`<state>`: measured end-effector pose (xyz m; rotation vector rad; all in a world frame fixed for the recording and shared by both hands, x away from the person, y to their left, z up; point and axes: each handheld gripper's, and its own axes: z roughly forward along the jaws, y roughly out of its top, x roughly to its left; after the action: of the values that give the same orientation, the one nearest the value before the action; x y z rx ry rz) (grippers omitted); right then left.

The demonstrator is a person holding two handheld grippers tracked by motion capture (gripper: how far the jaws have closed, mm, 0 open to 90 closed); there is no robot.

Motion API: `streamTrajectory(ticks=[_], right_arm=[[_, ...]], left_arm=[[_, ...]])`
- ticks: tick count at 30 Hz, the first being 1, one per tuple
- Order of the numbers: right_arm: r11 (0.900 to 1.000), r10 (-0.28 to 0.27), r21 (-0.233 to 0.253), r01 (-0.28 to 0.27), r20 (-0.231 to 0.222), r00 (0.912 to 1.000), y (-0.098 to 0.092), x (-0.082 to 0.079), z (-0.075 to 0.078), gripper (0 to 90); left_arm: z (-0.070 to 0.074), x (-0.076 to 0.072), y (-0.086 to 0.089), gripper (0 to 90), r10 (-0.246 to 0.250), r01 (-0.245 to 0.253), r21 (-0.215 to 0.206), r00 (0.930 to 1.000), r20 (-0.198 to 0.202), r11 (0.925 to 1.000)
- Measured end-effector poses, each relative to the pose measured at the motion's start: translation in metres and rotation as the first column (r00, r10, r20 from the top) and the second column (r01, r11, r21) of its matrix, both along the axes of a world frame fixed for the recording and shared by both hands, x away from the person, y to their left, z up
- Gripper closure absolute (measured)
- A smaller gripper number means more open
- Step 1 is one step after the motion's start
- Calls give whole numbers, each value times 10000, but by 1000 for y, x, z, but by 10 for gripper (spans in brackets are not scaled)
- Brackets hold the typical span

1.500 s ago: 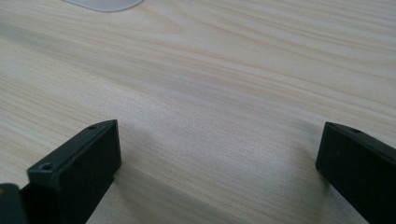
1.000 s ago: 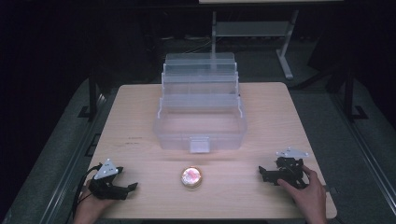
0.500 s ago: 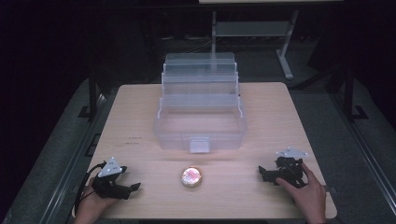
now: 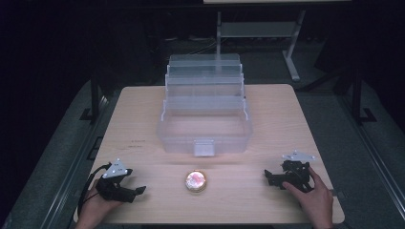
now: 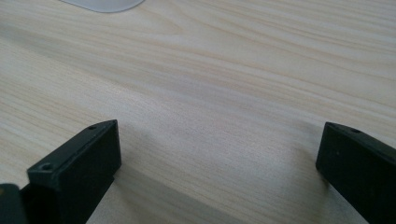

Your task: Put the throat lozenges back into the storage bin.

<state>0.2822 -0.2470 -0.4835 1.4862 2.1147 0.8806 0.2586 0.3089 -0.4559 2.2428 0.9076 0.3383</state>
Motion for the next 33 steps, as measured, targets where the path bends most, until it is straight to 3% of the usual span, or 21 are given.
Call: streamTrajectory(ticks=[33], right_arm=[[10000,-2,0,2,-2,10000,0,0,0,0]], left_arm=[[14,11,-30,134,-838,841,213,9964,-136,9962]])
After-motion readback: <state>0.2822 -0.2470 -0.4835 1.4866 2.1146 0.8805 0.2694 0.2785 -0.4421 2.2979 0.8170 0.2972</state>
